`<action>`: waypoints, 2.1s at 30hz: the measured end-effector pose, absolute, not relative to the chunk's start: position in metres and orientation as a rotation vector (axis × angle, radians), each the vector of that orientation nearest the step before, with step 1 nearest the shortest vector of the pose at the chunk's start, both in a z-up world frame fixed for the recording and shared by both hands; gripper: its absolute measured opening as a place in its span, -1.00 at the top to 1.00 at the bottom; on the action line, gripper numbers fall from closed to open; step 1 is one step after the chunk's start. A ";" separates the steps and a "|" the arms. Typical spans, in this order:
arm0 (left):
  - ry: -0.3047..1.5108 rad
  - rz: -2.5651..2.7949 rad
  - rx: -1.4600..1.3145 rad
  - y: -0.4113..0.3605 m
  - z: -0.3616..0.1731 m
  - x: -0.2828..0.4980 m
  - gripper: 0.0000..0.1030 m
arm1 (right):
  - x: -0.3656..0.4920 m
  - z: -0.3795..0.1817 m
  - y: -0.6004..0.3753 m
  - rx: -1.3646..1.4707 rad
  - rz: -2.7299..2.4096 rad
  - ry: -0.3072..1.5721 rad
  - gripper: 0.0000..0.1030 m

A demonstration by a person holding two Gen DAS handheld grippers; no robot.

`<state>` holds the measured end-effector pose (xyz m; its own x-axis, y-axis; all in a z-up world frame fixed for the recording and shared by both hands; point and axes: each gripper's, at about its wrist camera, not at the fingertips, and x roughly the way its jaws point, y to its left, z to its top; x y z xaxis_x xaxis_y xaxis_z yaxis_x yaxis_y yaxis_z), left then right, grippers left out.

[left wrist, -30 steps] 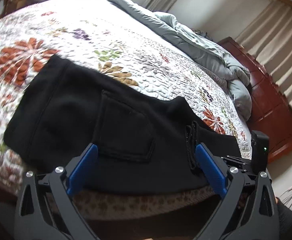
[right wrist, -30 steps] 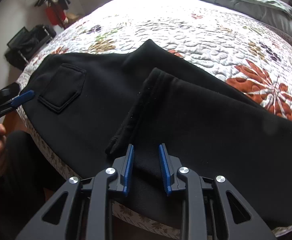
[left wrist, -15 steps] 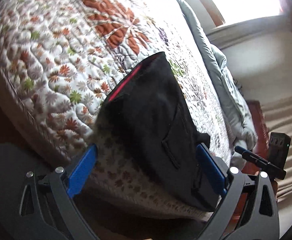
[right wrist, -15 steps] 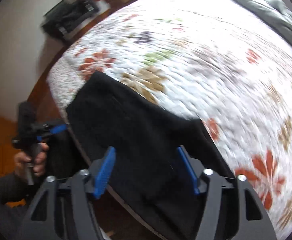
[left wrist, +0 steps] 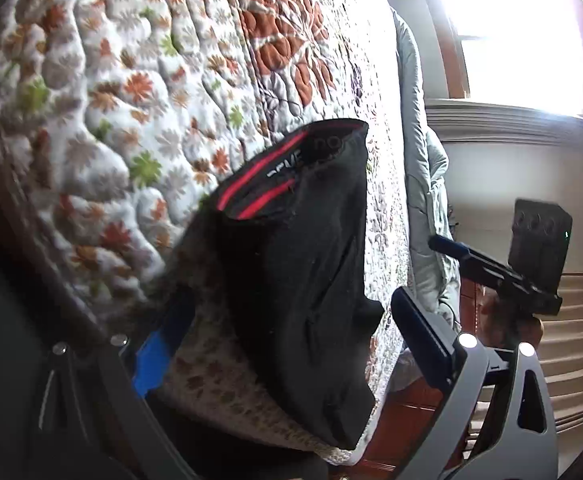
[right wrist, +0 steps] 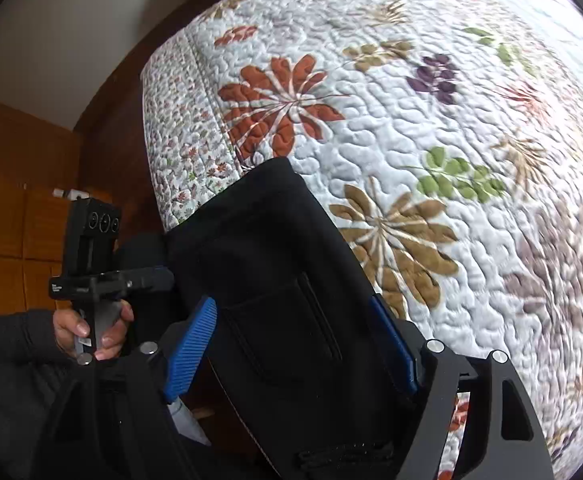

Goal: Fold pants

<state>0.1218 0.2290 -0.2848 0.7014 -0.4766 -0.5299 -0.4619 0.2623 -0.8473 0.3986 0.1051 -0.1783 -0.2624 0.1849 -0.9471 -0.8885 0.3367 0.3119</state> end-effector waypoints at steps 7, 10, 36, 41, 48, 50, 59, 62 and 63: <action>0.836 0.007 -1.402 0.223 -0.293 0.119 -0.89 | 0.400 -0.212 0.145 -0.772 1.255 1.545 -0.51; 0.817 0.026 -1.419 0.221 -0.296 0.112 -0.89 | 0.401 -0.227 0.163 -0.805 1.282 1.577 -0.52; 0.923 0.091 -1.335 0.224 -0.305 0.116 0.32 | 0.411 -0.296 0.216 -0.951 1.371 1.767 0.01; 0.932 0.088 -1.286 0.220 -0.299 0.126 0.50 | 0.407 -0.288 0.214 -0.999 1.346 1.710 0.21; 0.925 0.077 -1.226 0.215 -0.285 0.132 0.71 | 0.397 -0.273 0.212 -1.043 1.308 1.638 0.27; 0.920 0.072 -1.213 0.214 -0.280 0.133 0.72 | 0.394 -0.266 0.211 -1.052 1.300 1.616 0.28; 0.896 0.049 -1.143 0.202 -0.252 0.141 0.77 | 0.380 -0.226 0.202 -1.082 1.255 1.512 0.34; 0.886 0.040 -1.118 0.197 -0.241 0.142 0.78 | 0.377 -0.209 0.196 -1.091 1.235 1.472 0.37; 0.882 0.037 -1.109 0.195 -0.236 0.142 0.78 | 0.376 -0.204 0.194 -1.093 1.229 1.463 0.38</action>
